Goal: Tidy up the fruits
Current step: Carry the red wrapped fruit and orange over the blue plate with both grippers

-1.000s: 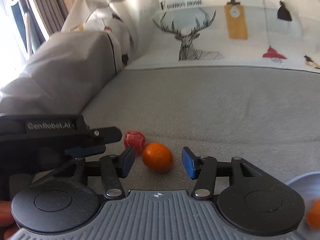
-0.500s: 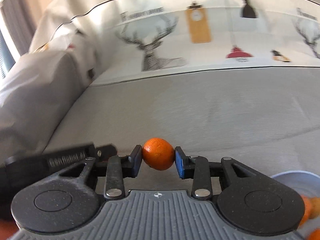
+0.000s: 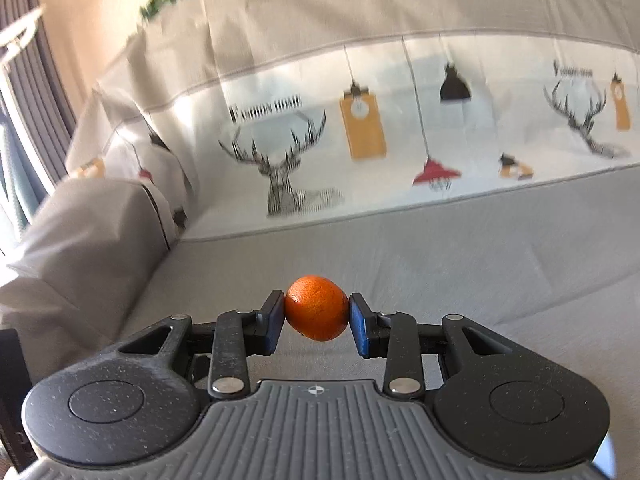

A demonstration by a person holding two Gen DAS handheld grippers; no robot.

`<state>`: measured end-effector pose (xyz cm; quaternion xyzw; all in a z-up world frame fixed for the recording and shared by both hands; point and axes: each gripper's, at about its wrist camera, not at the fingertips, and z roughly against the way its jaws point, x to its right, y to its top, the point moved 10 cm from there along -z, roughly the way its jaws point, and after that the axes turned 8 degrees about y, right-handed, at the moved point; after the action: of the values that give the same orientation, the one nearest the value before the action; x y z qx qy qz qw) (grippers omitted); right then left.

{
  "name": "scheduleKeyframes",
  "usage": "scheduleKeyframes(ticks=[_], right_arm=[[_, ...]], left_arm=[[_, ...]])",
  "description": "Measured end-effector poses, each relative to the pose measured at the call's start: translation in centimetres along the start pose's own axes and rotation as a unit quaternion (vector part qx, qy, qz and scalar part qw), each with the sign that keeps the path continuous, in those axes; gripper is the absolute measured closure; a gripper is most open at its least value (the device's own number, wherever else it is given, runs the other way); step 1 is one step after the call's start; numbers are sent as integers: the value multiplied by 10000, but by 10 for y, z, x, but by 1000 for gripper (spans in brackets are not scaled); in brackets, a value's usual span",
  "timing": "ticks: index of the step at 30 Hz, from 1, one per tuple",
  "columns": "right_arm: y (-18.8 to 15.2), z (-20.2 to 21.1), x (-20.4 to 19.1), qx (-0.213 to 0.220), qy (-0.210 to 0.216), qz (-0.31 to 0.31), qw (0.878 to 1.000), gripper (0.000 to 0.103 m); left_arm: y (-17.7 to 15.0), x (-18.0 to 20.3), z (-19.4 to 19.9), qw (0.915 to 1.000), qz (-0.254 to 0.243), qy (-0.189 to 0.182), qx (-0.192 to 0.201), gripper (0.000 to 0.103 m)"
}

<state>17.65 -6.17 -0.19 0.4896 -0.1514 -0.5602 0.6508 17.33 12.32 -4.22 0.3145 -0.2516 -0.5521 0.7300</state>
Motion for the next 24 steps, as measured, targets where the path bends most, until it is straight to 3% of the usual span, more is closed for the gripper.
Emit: scheduleKeyframes(ticks=[9, 14, 20, 24], right_arm=[[-3, 98, 16, 185, 69, 49, 9998, 67], [-30, 147, 39, 237, 91, -57, 9997, 67], [-68, 168, 69, 188, 53, -268, 9994, 67], [-76, 171, 86, 144, -114, -102, 9998, 67]], left_arm=[[-10, 20, 81, 9970, 280, -671, 276, 73], [-29, 41, 119, 9925, 346, -1152, 226, 73], [-60, 79, 144, 9897, -163, -1414, 144, 73], [-72, 95, 144, 9891, -654, -1293, 261, 73]])
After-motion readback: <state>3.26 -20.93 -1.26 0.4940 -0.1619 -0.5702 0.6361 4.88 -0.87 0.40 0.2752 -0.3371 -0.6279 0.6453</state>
